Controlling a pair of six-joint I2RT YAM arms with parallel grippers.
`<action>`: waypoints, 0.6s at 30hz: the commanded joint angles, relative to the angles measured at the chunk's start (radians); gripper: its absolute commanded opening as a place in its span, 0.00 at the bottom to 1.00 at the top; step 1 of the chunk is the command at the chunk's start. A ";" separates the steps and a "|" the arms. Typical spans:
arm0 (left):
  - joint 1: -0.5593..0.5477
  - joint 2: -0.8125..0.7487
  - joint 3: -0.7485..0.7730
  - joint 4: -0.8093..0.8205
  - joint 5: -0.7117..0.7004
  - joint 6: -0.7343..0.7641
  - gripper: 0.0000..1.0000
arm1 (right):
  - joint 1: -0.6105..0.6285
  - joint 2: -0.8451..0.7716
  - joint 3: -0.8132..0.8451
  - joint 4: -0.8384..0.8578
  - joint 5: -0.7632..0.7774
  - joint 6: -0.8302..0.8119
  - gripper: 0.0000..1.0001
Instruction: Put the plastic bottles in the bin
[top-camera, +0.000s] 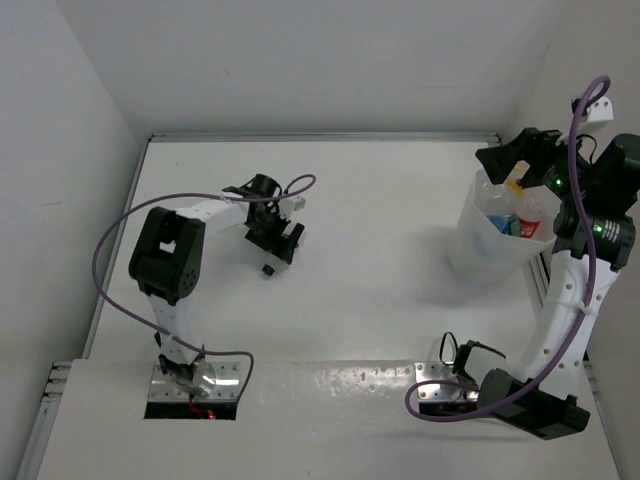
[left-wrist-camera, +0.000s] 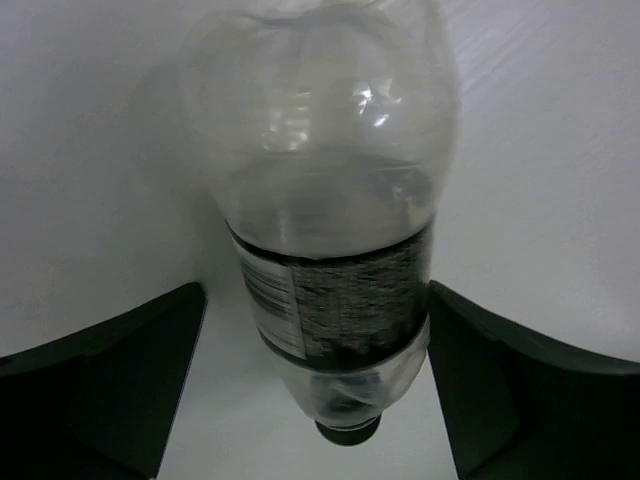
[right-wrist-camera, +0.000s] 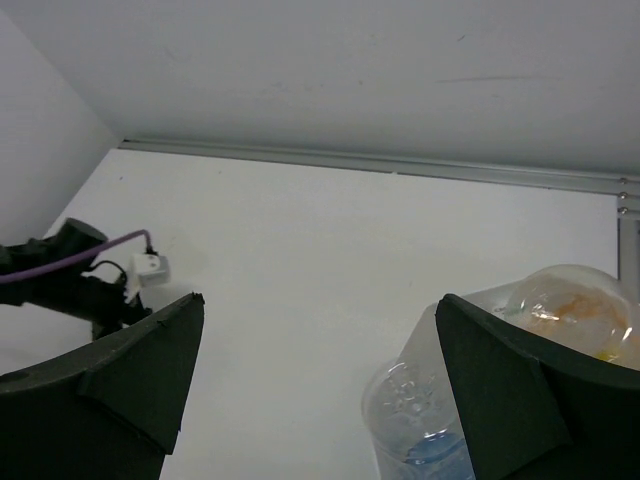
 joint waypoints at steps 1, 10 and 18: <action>-0.005 0.080 0.018 0.039 -0.065 -0.070 0.96 | 0.005 -0.021 -0.008 0.015 -0.066 0.039 0.96; 0.049 -0.108 0.113 0.065 0.241 -0.027 0.32 | 0.045 -0.034 -0.080 0.110 -0.182 0.130 0.96; 0.012 -0.345 0.188 0.763 0.820 -0.669 0.25 | 0.301 0.024 -0.132 0.423 -0.264 0.406 0.98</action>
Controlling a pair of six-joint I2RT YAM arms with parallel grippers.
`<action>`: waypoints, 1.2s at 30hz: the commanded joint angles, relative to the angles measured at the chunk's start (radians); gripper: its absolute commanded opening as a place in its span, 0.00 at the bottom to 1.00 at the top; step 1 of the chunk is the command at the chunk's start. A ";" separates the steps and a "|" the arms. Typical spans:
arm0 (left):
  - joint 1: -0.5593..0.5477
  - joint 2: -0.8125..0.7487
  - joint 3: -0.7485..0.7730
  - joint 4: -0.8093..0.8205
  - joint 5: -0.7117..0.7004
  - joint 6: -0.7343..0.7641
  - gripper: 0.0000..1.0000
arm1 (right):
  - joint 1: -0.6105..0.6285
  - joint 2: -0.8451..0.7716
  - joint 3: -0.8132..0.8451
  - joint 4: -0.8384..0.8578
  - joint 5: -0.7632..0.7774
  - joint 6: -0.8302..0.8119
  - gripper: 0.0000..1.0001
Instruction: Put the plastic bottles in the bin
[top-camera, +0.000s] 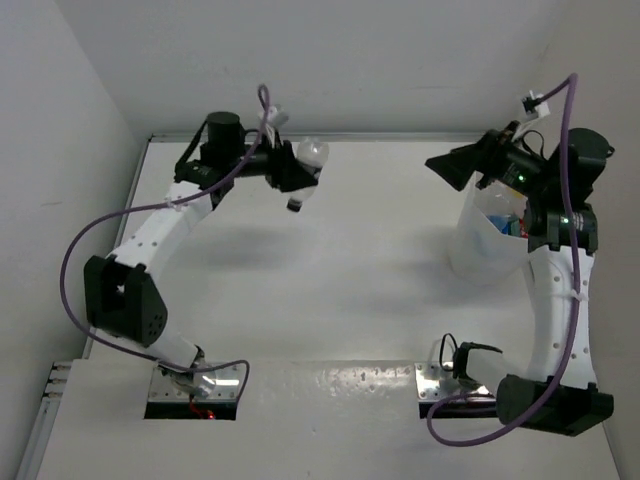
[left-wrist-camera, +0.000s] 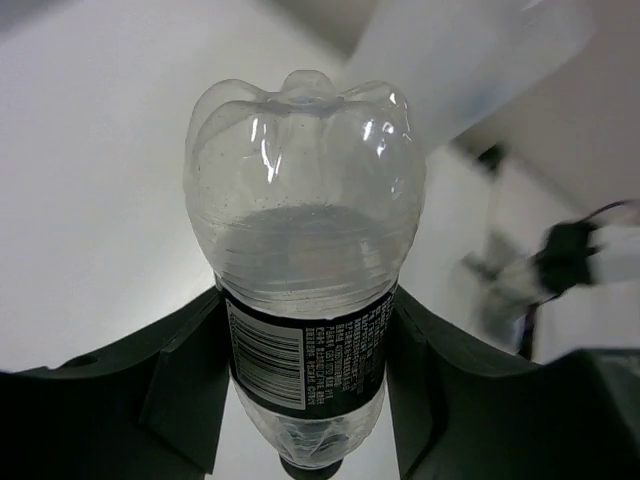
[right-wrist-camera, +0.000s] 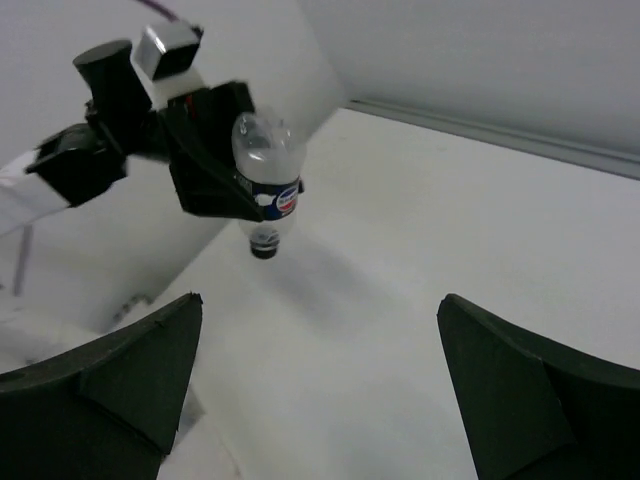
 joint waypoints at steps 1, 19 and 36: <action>-0.063 -0.077 0.036 0.518 0.302 -0.443 0.25 | 0.134 0.044 -0.009 0.276 -0.088 0.177 0.99; -0.270 -0.050 0.226 0.611 0.296 -0.558 0.24 | 0.342 0.210 0.165 0.607 -0.177 0.548 0.99; -0.313 0.048 0.294 0.554 0.246 -0.505 0.24 | 0.402 0.219 0.177 0.451 -0.192 0.407 0.99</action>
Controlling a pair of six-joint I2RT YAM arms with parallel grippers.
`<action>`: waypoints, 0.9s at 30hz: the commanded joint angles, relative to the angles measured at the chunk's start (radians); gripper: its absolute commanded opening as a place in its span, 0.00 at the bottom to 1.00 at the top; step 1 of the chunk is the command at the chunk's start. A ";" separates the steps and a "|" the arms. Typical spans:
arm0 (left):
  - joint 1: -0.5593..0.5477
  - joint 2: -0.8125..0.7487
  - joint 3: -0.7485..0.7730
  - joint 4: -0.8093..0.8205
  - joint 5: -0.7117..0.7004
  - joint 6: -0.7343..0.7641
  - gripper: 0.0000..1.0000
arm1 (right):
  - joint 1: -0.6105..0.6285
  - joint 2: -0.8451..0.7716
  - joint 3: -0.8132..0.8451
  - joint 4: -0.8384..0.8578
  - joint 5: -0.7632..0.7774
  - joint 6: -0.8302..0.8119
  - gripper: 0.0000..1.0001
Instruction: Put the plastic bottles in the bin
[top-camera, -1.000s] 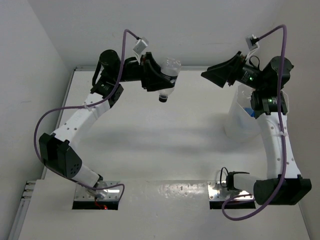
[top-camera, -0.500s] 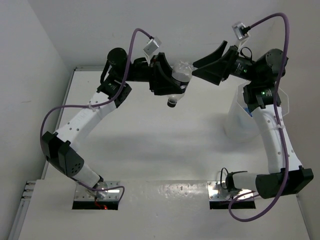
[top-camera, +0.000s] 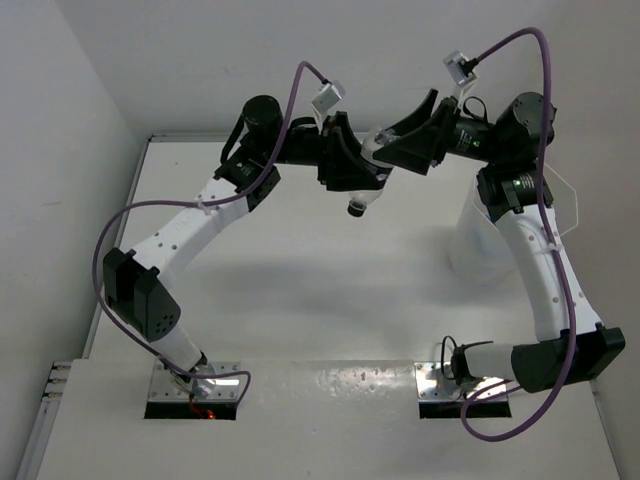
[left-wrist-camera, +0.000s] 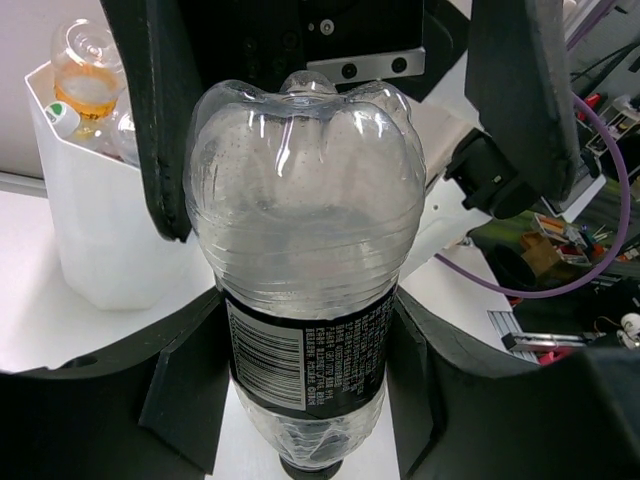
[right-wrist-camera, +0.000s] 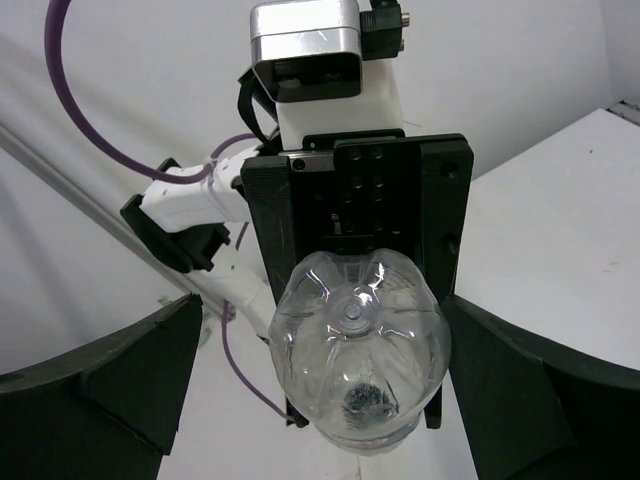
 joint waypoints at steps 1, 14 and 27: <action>-0.007 0.005 0.056 0.026 -0.014 0.018 0.24 | 0.008 -0.018 0.002 -0.030 -0.011 -0.064 0.98; -0.016 -0.035 0.056 -0.193 -0.110 0.171 0.89 | 0.004 -0.058 0.000 -0.221 0.082 -0.213 0.20; 0.347 -0.049 0.038 -0.520 -0.166 0.386 1.00 | -0.563 -0.040 0.454 -0.900 0.347 -0.773 0.00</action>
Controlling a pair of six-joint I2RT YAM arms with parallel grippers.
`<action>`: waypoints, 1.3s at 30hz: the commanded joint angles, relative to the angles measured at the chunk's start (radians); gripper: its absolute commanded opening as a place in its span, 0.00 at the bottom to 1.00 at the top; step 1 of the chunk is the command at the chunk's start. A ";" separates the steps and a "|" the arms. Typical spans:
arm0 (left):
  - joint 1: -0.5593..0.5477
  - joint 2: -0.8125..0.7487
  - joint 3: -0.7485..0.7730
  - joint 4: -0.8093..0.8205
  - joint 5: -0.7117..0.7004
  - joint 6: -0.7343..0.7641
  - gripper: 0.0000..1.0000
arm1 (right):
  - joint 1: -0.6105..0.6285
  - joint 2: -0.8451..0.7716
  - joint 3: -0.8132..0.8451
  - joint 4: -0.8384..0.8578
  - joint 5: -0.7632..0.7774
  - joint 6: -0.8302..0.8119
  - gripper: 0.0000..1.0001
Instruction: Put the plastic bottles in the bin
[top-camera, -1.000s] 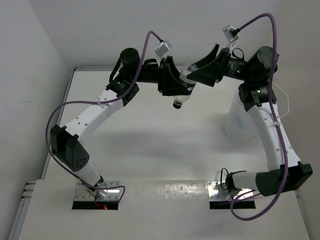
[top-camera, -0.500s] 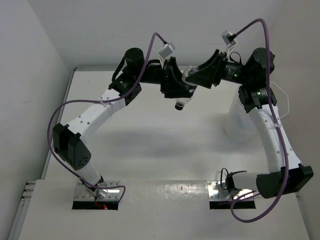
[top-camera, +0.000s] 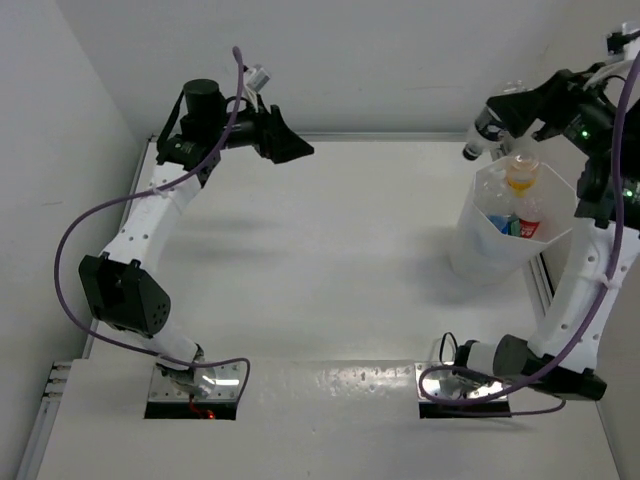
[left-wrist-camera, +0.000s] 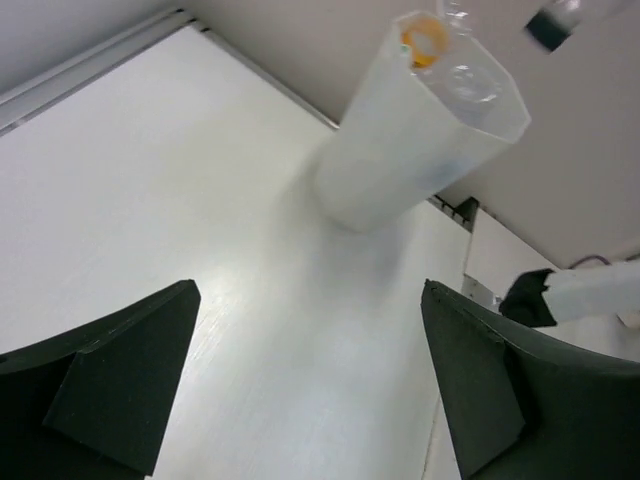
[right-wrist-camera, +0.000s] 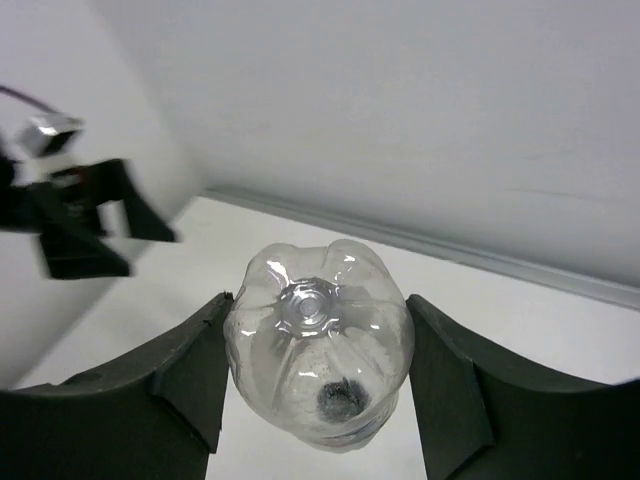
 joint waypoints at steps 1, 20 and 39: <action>0.035 -0.025 0.018 -0.062 0.024 0.052 1.00 | -0.062 -0.037 0.107 -0.282 0.244 -0.324 0.00; 0.029 0.082 0.082 -0.169 -0.060 0.139 1.00 | -0.143 -0.205 -0.459 -0.114 0.702 -0.705 0.00; 0.222 0.007 0.078 -0.488 -0.293 0.342 1.00 | -0.131 -0.016 -0.003 -0.433 0.242 -0.432 1.00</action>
